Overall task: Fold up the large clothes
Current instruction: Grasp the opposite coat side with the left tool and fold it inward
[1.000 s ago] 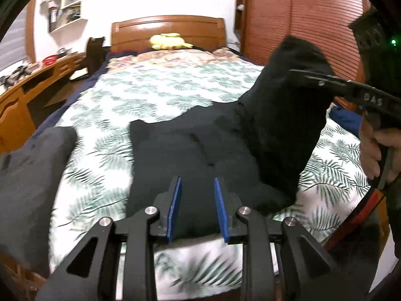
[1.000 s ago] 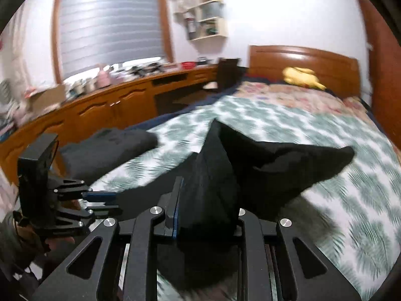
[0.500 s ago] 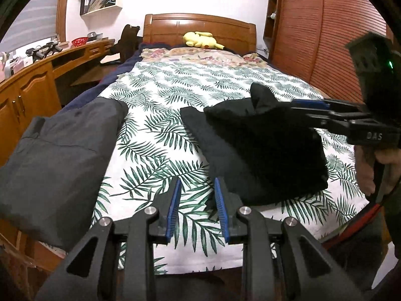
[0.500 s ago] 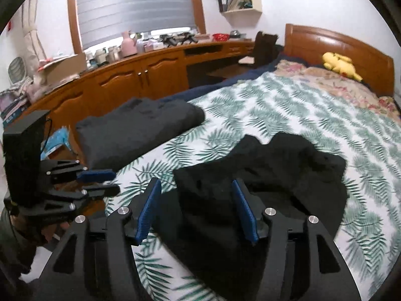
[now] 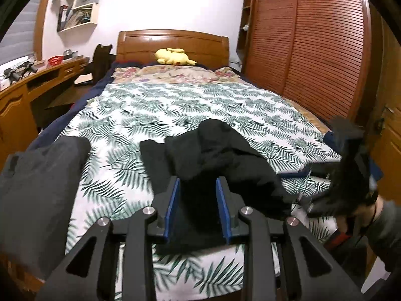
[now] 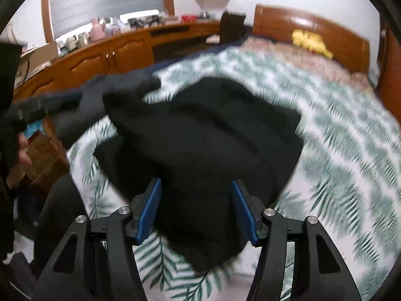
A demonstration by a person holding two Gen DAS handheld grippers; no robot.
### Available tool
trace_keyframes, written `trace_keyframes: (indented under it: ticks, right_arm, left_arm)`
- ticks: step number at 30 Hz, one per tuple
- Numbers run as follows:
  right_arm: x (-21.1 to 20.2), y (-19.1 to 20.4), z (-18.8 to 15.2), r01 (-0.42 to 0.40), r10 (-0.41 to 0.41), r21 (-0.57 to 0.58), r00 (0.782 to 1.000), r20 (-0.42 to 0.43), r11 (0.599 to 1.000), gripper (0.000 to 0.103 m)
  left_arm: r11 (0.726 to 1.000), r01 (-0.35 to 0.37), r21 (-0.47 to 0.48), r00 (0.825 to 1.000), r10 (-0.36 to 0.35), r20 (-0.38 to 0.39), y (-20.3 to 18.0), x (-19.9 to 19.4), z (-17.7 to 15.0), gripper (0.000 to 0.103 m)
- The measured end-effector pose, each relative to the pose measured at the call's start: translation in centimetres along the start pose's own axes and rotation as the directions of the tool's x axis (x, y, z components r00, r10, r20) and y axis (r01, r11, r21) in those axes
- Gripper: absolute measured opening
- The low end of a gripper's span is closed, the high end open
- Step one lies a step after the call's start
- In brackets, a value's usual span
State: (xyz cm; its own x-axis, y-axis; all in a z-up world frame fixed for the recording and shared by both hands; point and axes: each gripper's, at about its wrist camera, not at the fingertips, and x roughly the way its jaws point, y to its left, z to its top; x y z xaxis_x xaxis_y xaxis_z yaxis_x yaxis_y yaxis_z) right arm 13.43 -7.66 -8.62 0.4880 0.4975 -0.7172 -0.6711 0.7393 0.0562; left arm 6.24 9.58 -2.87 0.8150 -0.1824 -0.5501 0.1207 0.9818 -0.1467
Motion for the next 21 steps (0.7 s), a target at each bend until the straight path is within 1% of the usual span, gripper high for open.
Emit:
trace_keyframes:
  ticks: [3, 6, 11, 13, 16, 17, 18, 19, 20, 21]
  right_arm:
    - [0.8, -0.1, -1.5, -0.008, 0.008, 0.0, 1.0, -0.008, 1.0, 0.055]
    - [1.0, -0.3, -2.5, -0.022, 0.022, 0.013, 1.0, 0.003, 1.0, 0.055]
    - [0.6, -0.5, -2.6, -0.029, 0.029, 0.021, 0.999, 0.017, 0.999, 0.055]
    - [0.6, -0.5, -2.5, -0.025, 0.025, 0.02, 0.999, 0.02, 0.999, 0.055]
    - [0.1, -0.6, -2.6, -0.012, 0.012, 0.025, 0.999, 0.03, 1.0, 0.054]
    - [-0.3, -0.8, -2.6, -0.012, 0.011, 0.035, 0.999, 0.038, 0.999, 0.054]
    - [-0.5, -1.0, -2.6, -0.014, 0.012, 0.044, 0.999, 0.044, 0.999, 0.054]
    - [-1.0, -1.3, -2.5, -0.018, 0.015, 0.058, 0.998, 0.056, 0.998, 0.054]
    - [-1.5, -1.6, -2.3, -0.023, 0.018, 0.07, 0.997, 0.069, 0.997, 0.054]
    - [-1.9, -1.9, -2.2, -0.026, 0.02, 0.076, 0.997, 0.079, 0.997, 0.054]
  left_arm:
    - [1.0, 0.02, 0.002, 0.999, -0.02, -0.027, -0.5, 1.3, 0.4, 0.028]
    - [1.0, 0.013, 0.011, 0.998, -0.013, -0.058, -0.9, 2.7, 0.4, 0.028]
    - [1.0, -0.01, 0.028, 0.995, 0.013, -0.104, -1.3, 5.0, 0.2, 0.029]
    - [1.0, -0.024, 0.018, 0.994, 0.025, -0.107, -1.1, 5.6, 0.1, 0.029]
    - [1.0, -0.025, 0.017, 0.994, 0.027, -0.107, -0.8, 6.1, 0.1, 0.029]
    - [0.999, -0.021, 0.027, 0.994, 0.024, -0.11, -0.8, 6.1, 0.1, 0.026]
    - [0.999, -0.008, 0.038, 0.993, 0.013, -0.113, -0.8, 6.0, 0.0, 0.02]
    - [0.999, 0.011, 0.041, 0.993, -0.006, -0.121, -0.8, 5.9, -0.1, 0.01]
    - [0.999, 0.023, 0.048, 0.991, -0.016, -0.131, -0.9, 5.9, -0.2, 0.007]
    - [0.998, 0.014, 0.068, 0.992, -0.005, -0.129, -1.1, 5.7, -0.3, 0.006]
